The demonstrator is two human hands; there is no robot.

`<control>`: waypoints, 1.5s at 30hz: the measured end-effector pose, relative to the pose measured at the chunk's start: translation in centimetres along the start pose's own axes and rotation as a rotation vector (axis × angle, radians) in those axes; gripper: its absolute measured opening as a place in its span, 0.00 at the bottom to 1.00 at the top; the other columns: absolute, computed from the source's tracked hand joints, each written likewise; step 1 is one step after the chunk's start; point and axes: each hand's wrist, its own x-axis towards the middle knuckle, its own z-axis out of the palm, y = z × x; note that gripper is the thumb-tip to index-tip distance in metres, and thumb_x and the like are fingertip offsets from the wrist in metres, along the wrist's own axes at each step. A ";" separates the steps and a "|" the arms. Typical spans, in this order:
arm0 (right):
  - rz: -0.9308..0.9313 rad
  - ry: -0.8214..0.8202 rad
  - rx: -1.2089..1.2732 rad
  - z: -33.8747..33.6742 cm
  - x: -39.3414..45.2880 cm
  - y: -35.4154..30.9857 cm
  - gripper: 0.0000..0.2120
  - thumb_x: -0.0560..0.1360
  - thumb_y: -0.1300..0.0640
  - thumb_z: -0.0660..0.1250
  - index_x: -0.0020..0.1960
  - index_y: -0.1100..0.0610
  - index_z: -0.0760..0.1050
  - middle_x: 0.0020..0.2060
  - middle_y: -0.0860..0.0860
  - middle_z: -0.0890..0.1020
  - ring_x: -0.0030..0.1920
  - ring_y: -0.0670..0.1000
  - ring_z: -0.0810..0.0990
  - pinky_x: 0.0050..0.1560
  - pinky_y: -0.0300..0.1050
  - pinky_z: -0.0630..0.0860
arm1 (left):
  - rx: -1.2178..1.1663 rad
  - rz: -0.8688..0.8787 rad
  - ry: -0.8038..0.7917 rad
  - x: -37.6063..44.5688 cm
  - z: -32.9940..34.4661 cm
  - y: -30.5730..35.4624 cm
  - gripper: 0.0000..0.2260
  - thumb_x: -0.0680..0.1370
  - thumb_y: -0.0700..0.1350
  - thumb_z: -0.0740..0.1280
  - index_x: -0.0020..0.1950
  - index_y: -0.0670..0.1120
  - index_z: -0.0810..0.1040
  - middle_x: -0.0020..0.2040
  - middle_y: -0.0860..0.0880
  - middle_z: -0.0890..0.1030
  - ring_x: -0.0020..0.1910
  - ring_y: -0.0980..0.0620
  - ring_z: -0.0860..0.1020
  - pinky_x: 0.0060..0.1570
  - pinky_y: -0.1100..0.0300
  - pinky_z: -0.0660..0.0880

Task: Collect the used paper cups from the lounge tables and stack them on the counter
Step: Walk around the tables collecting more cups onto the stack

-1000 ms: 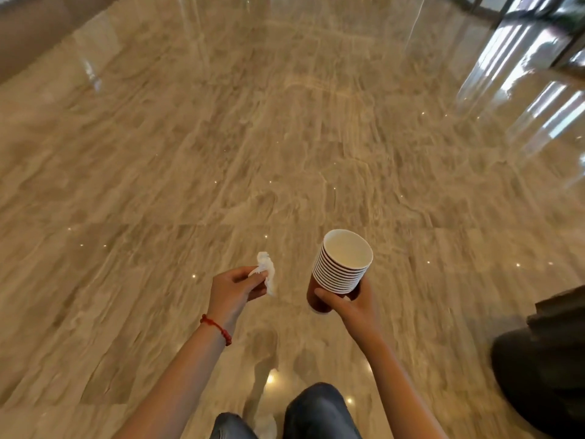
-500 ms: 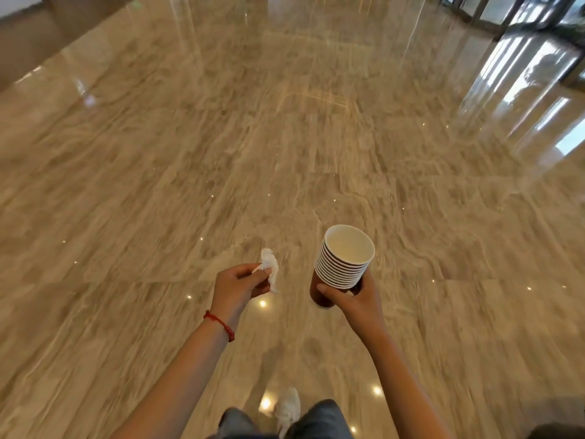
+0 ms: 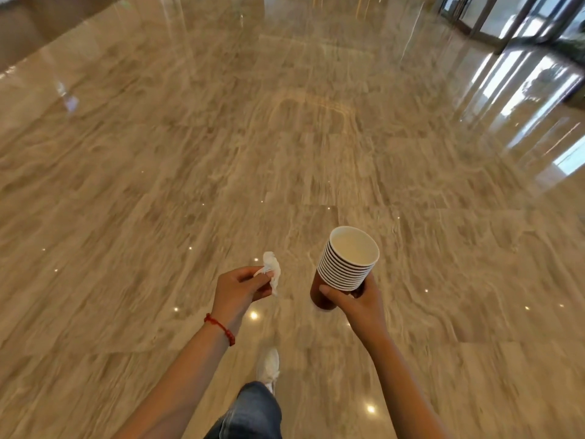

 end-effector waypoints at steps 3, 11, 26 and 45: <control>0.004 0.021 0.012 0.9 7.0 -1.6 0.31 0.62 0.54 0.79 0.62 0.50 0.72 0.52 0.45 0.82 0.53 0.44 0.80 0.52 0.45 0.78 | -0.003 -0.017 -0.007 6.7 2.0 3.3 0.04 0.71 0.36 0.70 0.40 0.44 0.83 0.36 0.45 0.84 0.35 0.51 0.83 0.35 0.63 0.80; -0.011 0.088 0.028 1.5 22.7 -4.7 0.30 0.62 0.54 0.78 0.61 0.51 0.72 0.51 0.45 0.82 0.52 0.43 0.81 0.47 0.39 0.79 | 0.044 0.012 -0.040 21.5 7.4 10.7 0.06 0.71 0.37 0.71 0.37 0.46 0.83 0.34 0.46 0.84 0.35 0.51 0.83 0.40 0.60 0.81; 0.005 0.042 0.008 -0.6 57.8 -6.2 0.34 0.60 0.54 0.79 0.63 0.50 0.70 0.52 0.44 0.82 0.53 0.44 0.80 0.51 0.45 0.78 | 0.065 0.034 -0.042 51.5 22.9 20.2 0.05 0.72 0.37 0.70 0.38 0.46 0.82 0.35 0.46 0.84 0.35 0.52 0.83 0.36 0.64 0.79; 0.019 0.045 -0.025 4.0 102.4 -10.6 0.32 0.63 0.55 0.79 0.63 0.52 0.70 0.51 0.46 0.82 0.52 0.44 0.80 0.52 0.46 0.79 | 0.071 -0.006 -0.024 92.7 34.7 34.2 0.03 0.72 0.37 0.70 0.43 0.43 0.83 0.37 0.46 0.84 0.34 0.53 0.83 0.37 0.63 0.80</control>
